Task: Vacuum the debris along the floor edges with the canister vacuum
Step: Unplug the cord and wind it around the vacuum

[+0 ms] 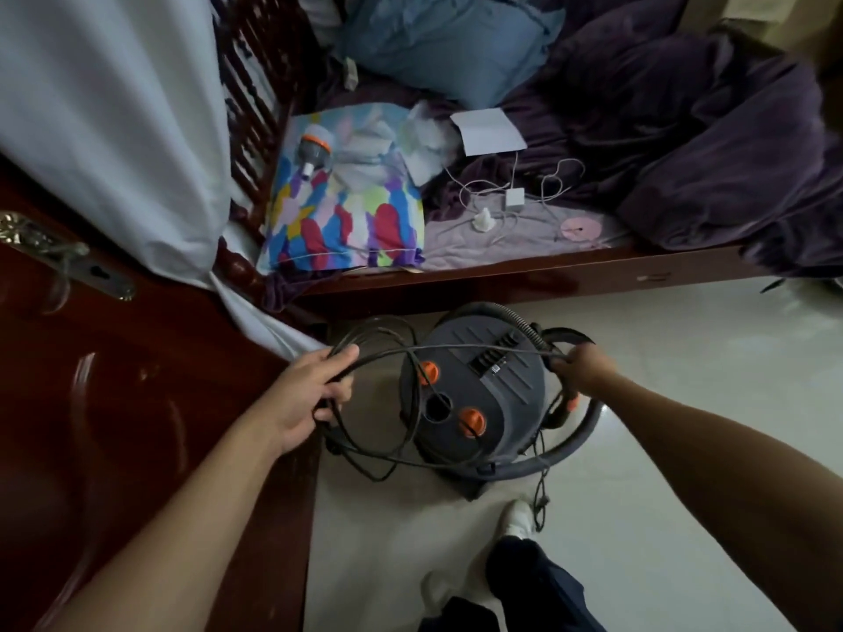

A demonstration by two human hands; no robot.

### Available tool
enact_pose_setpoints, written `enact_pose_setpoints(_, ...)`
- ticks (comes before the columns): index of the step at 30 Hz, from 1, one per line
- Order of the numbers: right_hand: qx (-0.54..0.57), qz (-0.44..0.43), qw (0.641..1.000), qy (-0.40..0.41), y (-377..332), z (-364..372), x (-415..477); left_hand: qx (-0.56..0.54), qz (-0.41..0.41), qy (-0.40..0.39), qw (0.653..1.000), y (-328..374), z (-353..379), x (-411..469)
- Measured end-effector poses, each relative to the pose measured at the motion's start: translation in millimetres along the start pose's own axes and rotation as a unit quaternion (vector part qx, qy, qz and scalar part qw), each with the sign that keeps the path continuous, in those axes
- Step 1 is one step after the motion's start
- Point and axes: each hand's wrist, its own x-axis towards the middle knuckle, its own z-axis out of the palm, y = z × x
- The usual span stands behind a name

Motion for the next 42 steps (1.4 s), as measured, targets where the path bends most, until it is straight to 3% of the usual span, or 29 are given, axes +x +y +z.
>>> enact_pose_setpoints(2, 0.014, 0.066, 0.998, -0.004, 25.9, 7.4, 12.0, 0.067, 0.005, -0.004, 0.998, 5.6, -6.1, -0.2)
enact_pose_setpoints(4, 0.055, 0.035, 0.998, 0.015, 24.6, 13.4, 13.3, 0.161, -0.003, -0.01, 0.987, 6.5, -2.0, 4.2)
enact_pose_setpoints(6, 0.081, -0.069, 0.994, 0.015, -1.1, 9.4, 4.2, 0.216, -0.008, -0.003, 0.976, 4.3, 7.2, 14.4)
enact_pose_setpoints(10, -0.024, -0.277, 0.961, 0.001, -65.8, -7.7, -18.9, 0.238, -0.001, 0.063, 0.969, 4.6, 23.9, 39.5)
enact_pose_setpoints(14, -0.074, -0.376, 0.923, -0.023, -103.3, -15.7, -43.8, 0.174, -0.016, 0.095, 0.98, 4.7, 38.3, 60.7)
enact_pose_setpoints(18, 0.011, -0.341, 0.939, -0.044, -119.9, -27.9, -51.2, 0.119, -0.04, 0.045, 0.991, -0.9, 61.6, 70.3)
enact_pose_setpoints(22, 0.111, -0.283, 0.953, 0.001, -120.3, -39.3, -44.1, 0.119, -0.073, -0.048, 0.989, -7.9, 81.1, 74.7)
enact_pose_setpoints(26, 0.078, -0.208, 0.974, 0.054, -92.6, -37.7, -30.4, 0.14, -0.057, -0.087, 0.985, 12.2, 79.3, 80.2)
enact_pose_setpoints(29, 0.021, -0.085, 0.994, 0.062, -49.0, -22.9, -17.3, 0.106, -0.018, -0.114, 0.988, 37.4, 56.9, 85.5)
enact_pose_setpoints(33, 0.057, 0.073, 0.995, 0.041, 2.2, -5.7, -28.2, 0.134, -0.007, -0.16, 0.978, 64.5, 12.9, 94.4)
enact_pose_setpoints(36, 0.04, 0.063, 0.996, 0.054, -13.5, 7.9, -51.4, 0.228, -0.011, -0.205, 0.952, 71.1, -0.5, 104.6)
enact_pose_setpoints(42, 0.022, -0.072, 0.988, 0.136, -131.9, 23.2, -83.5, 0.335, -0.075, -0.302, 0.89, 70.6, 2.5, 124.8)
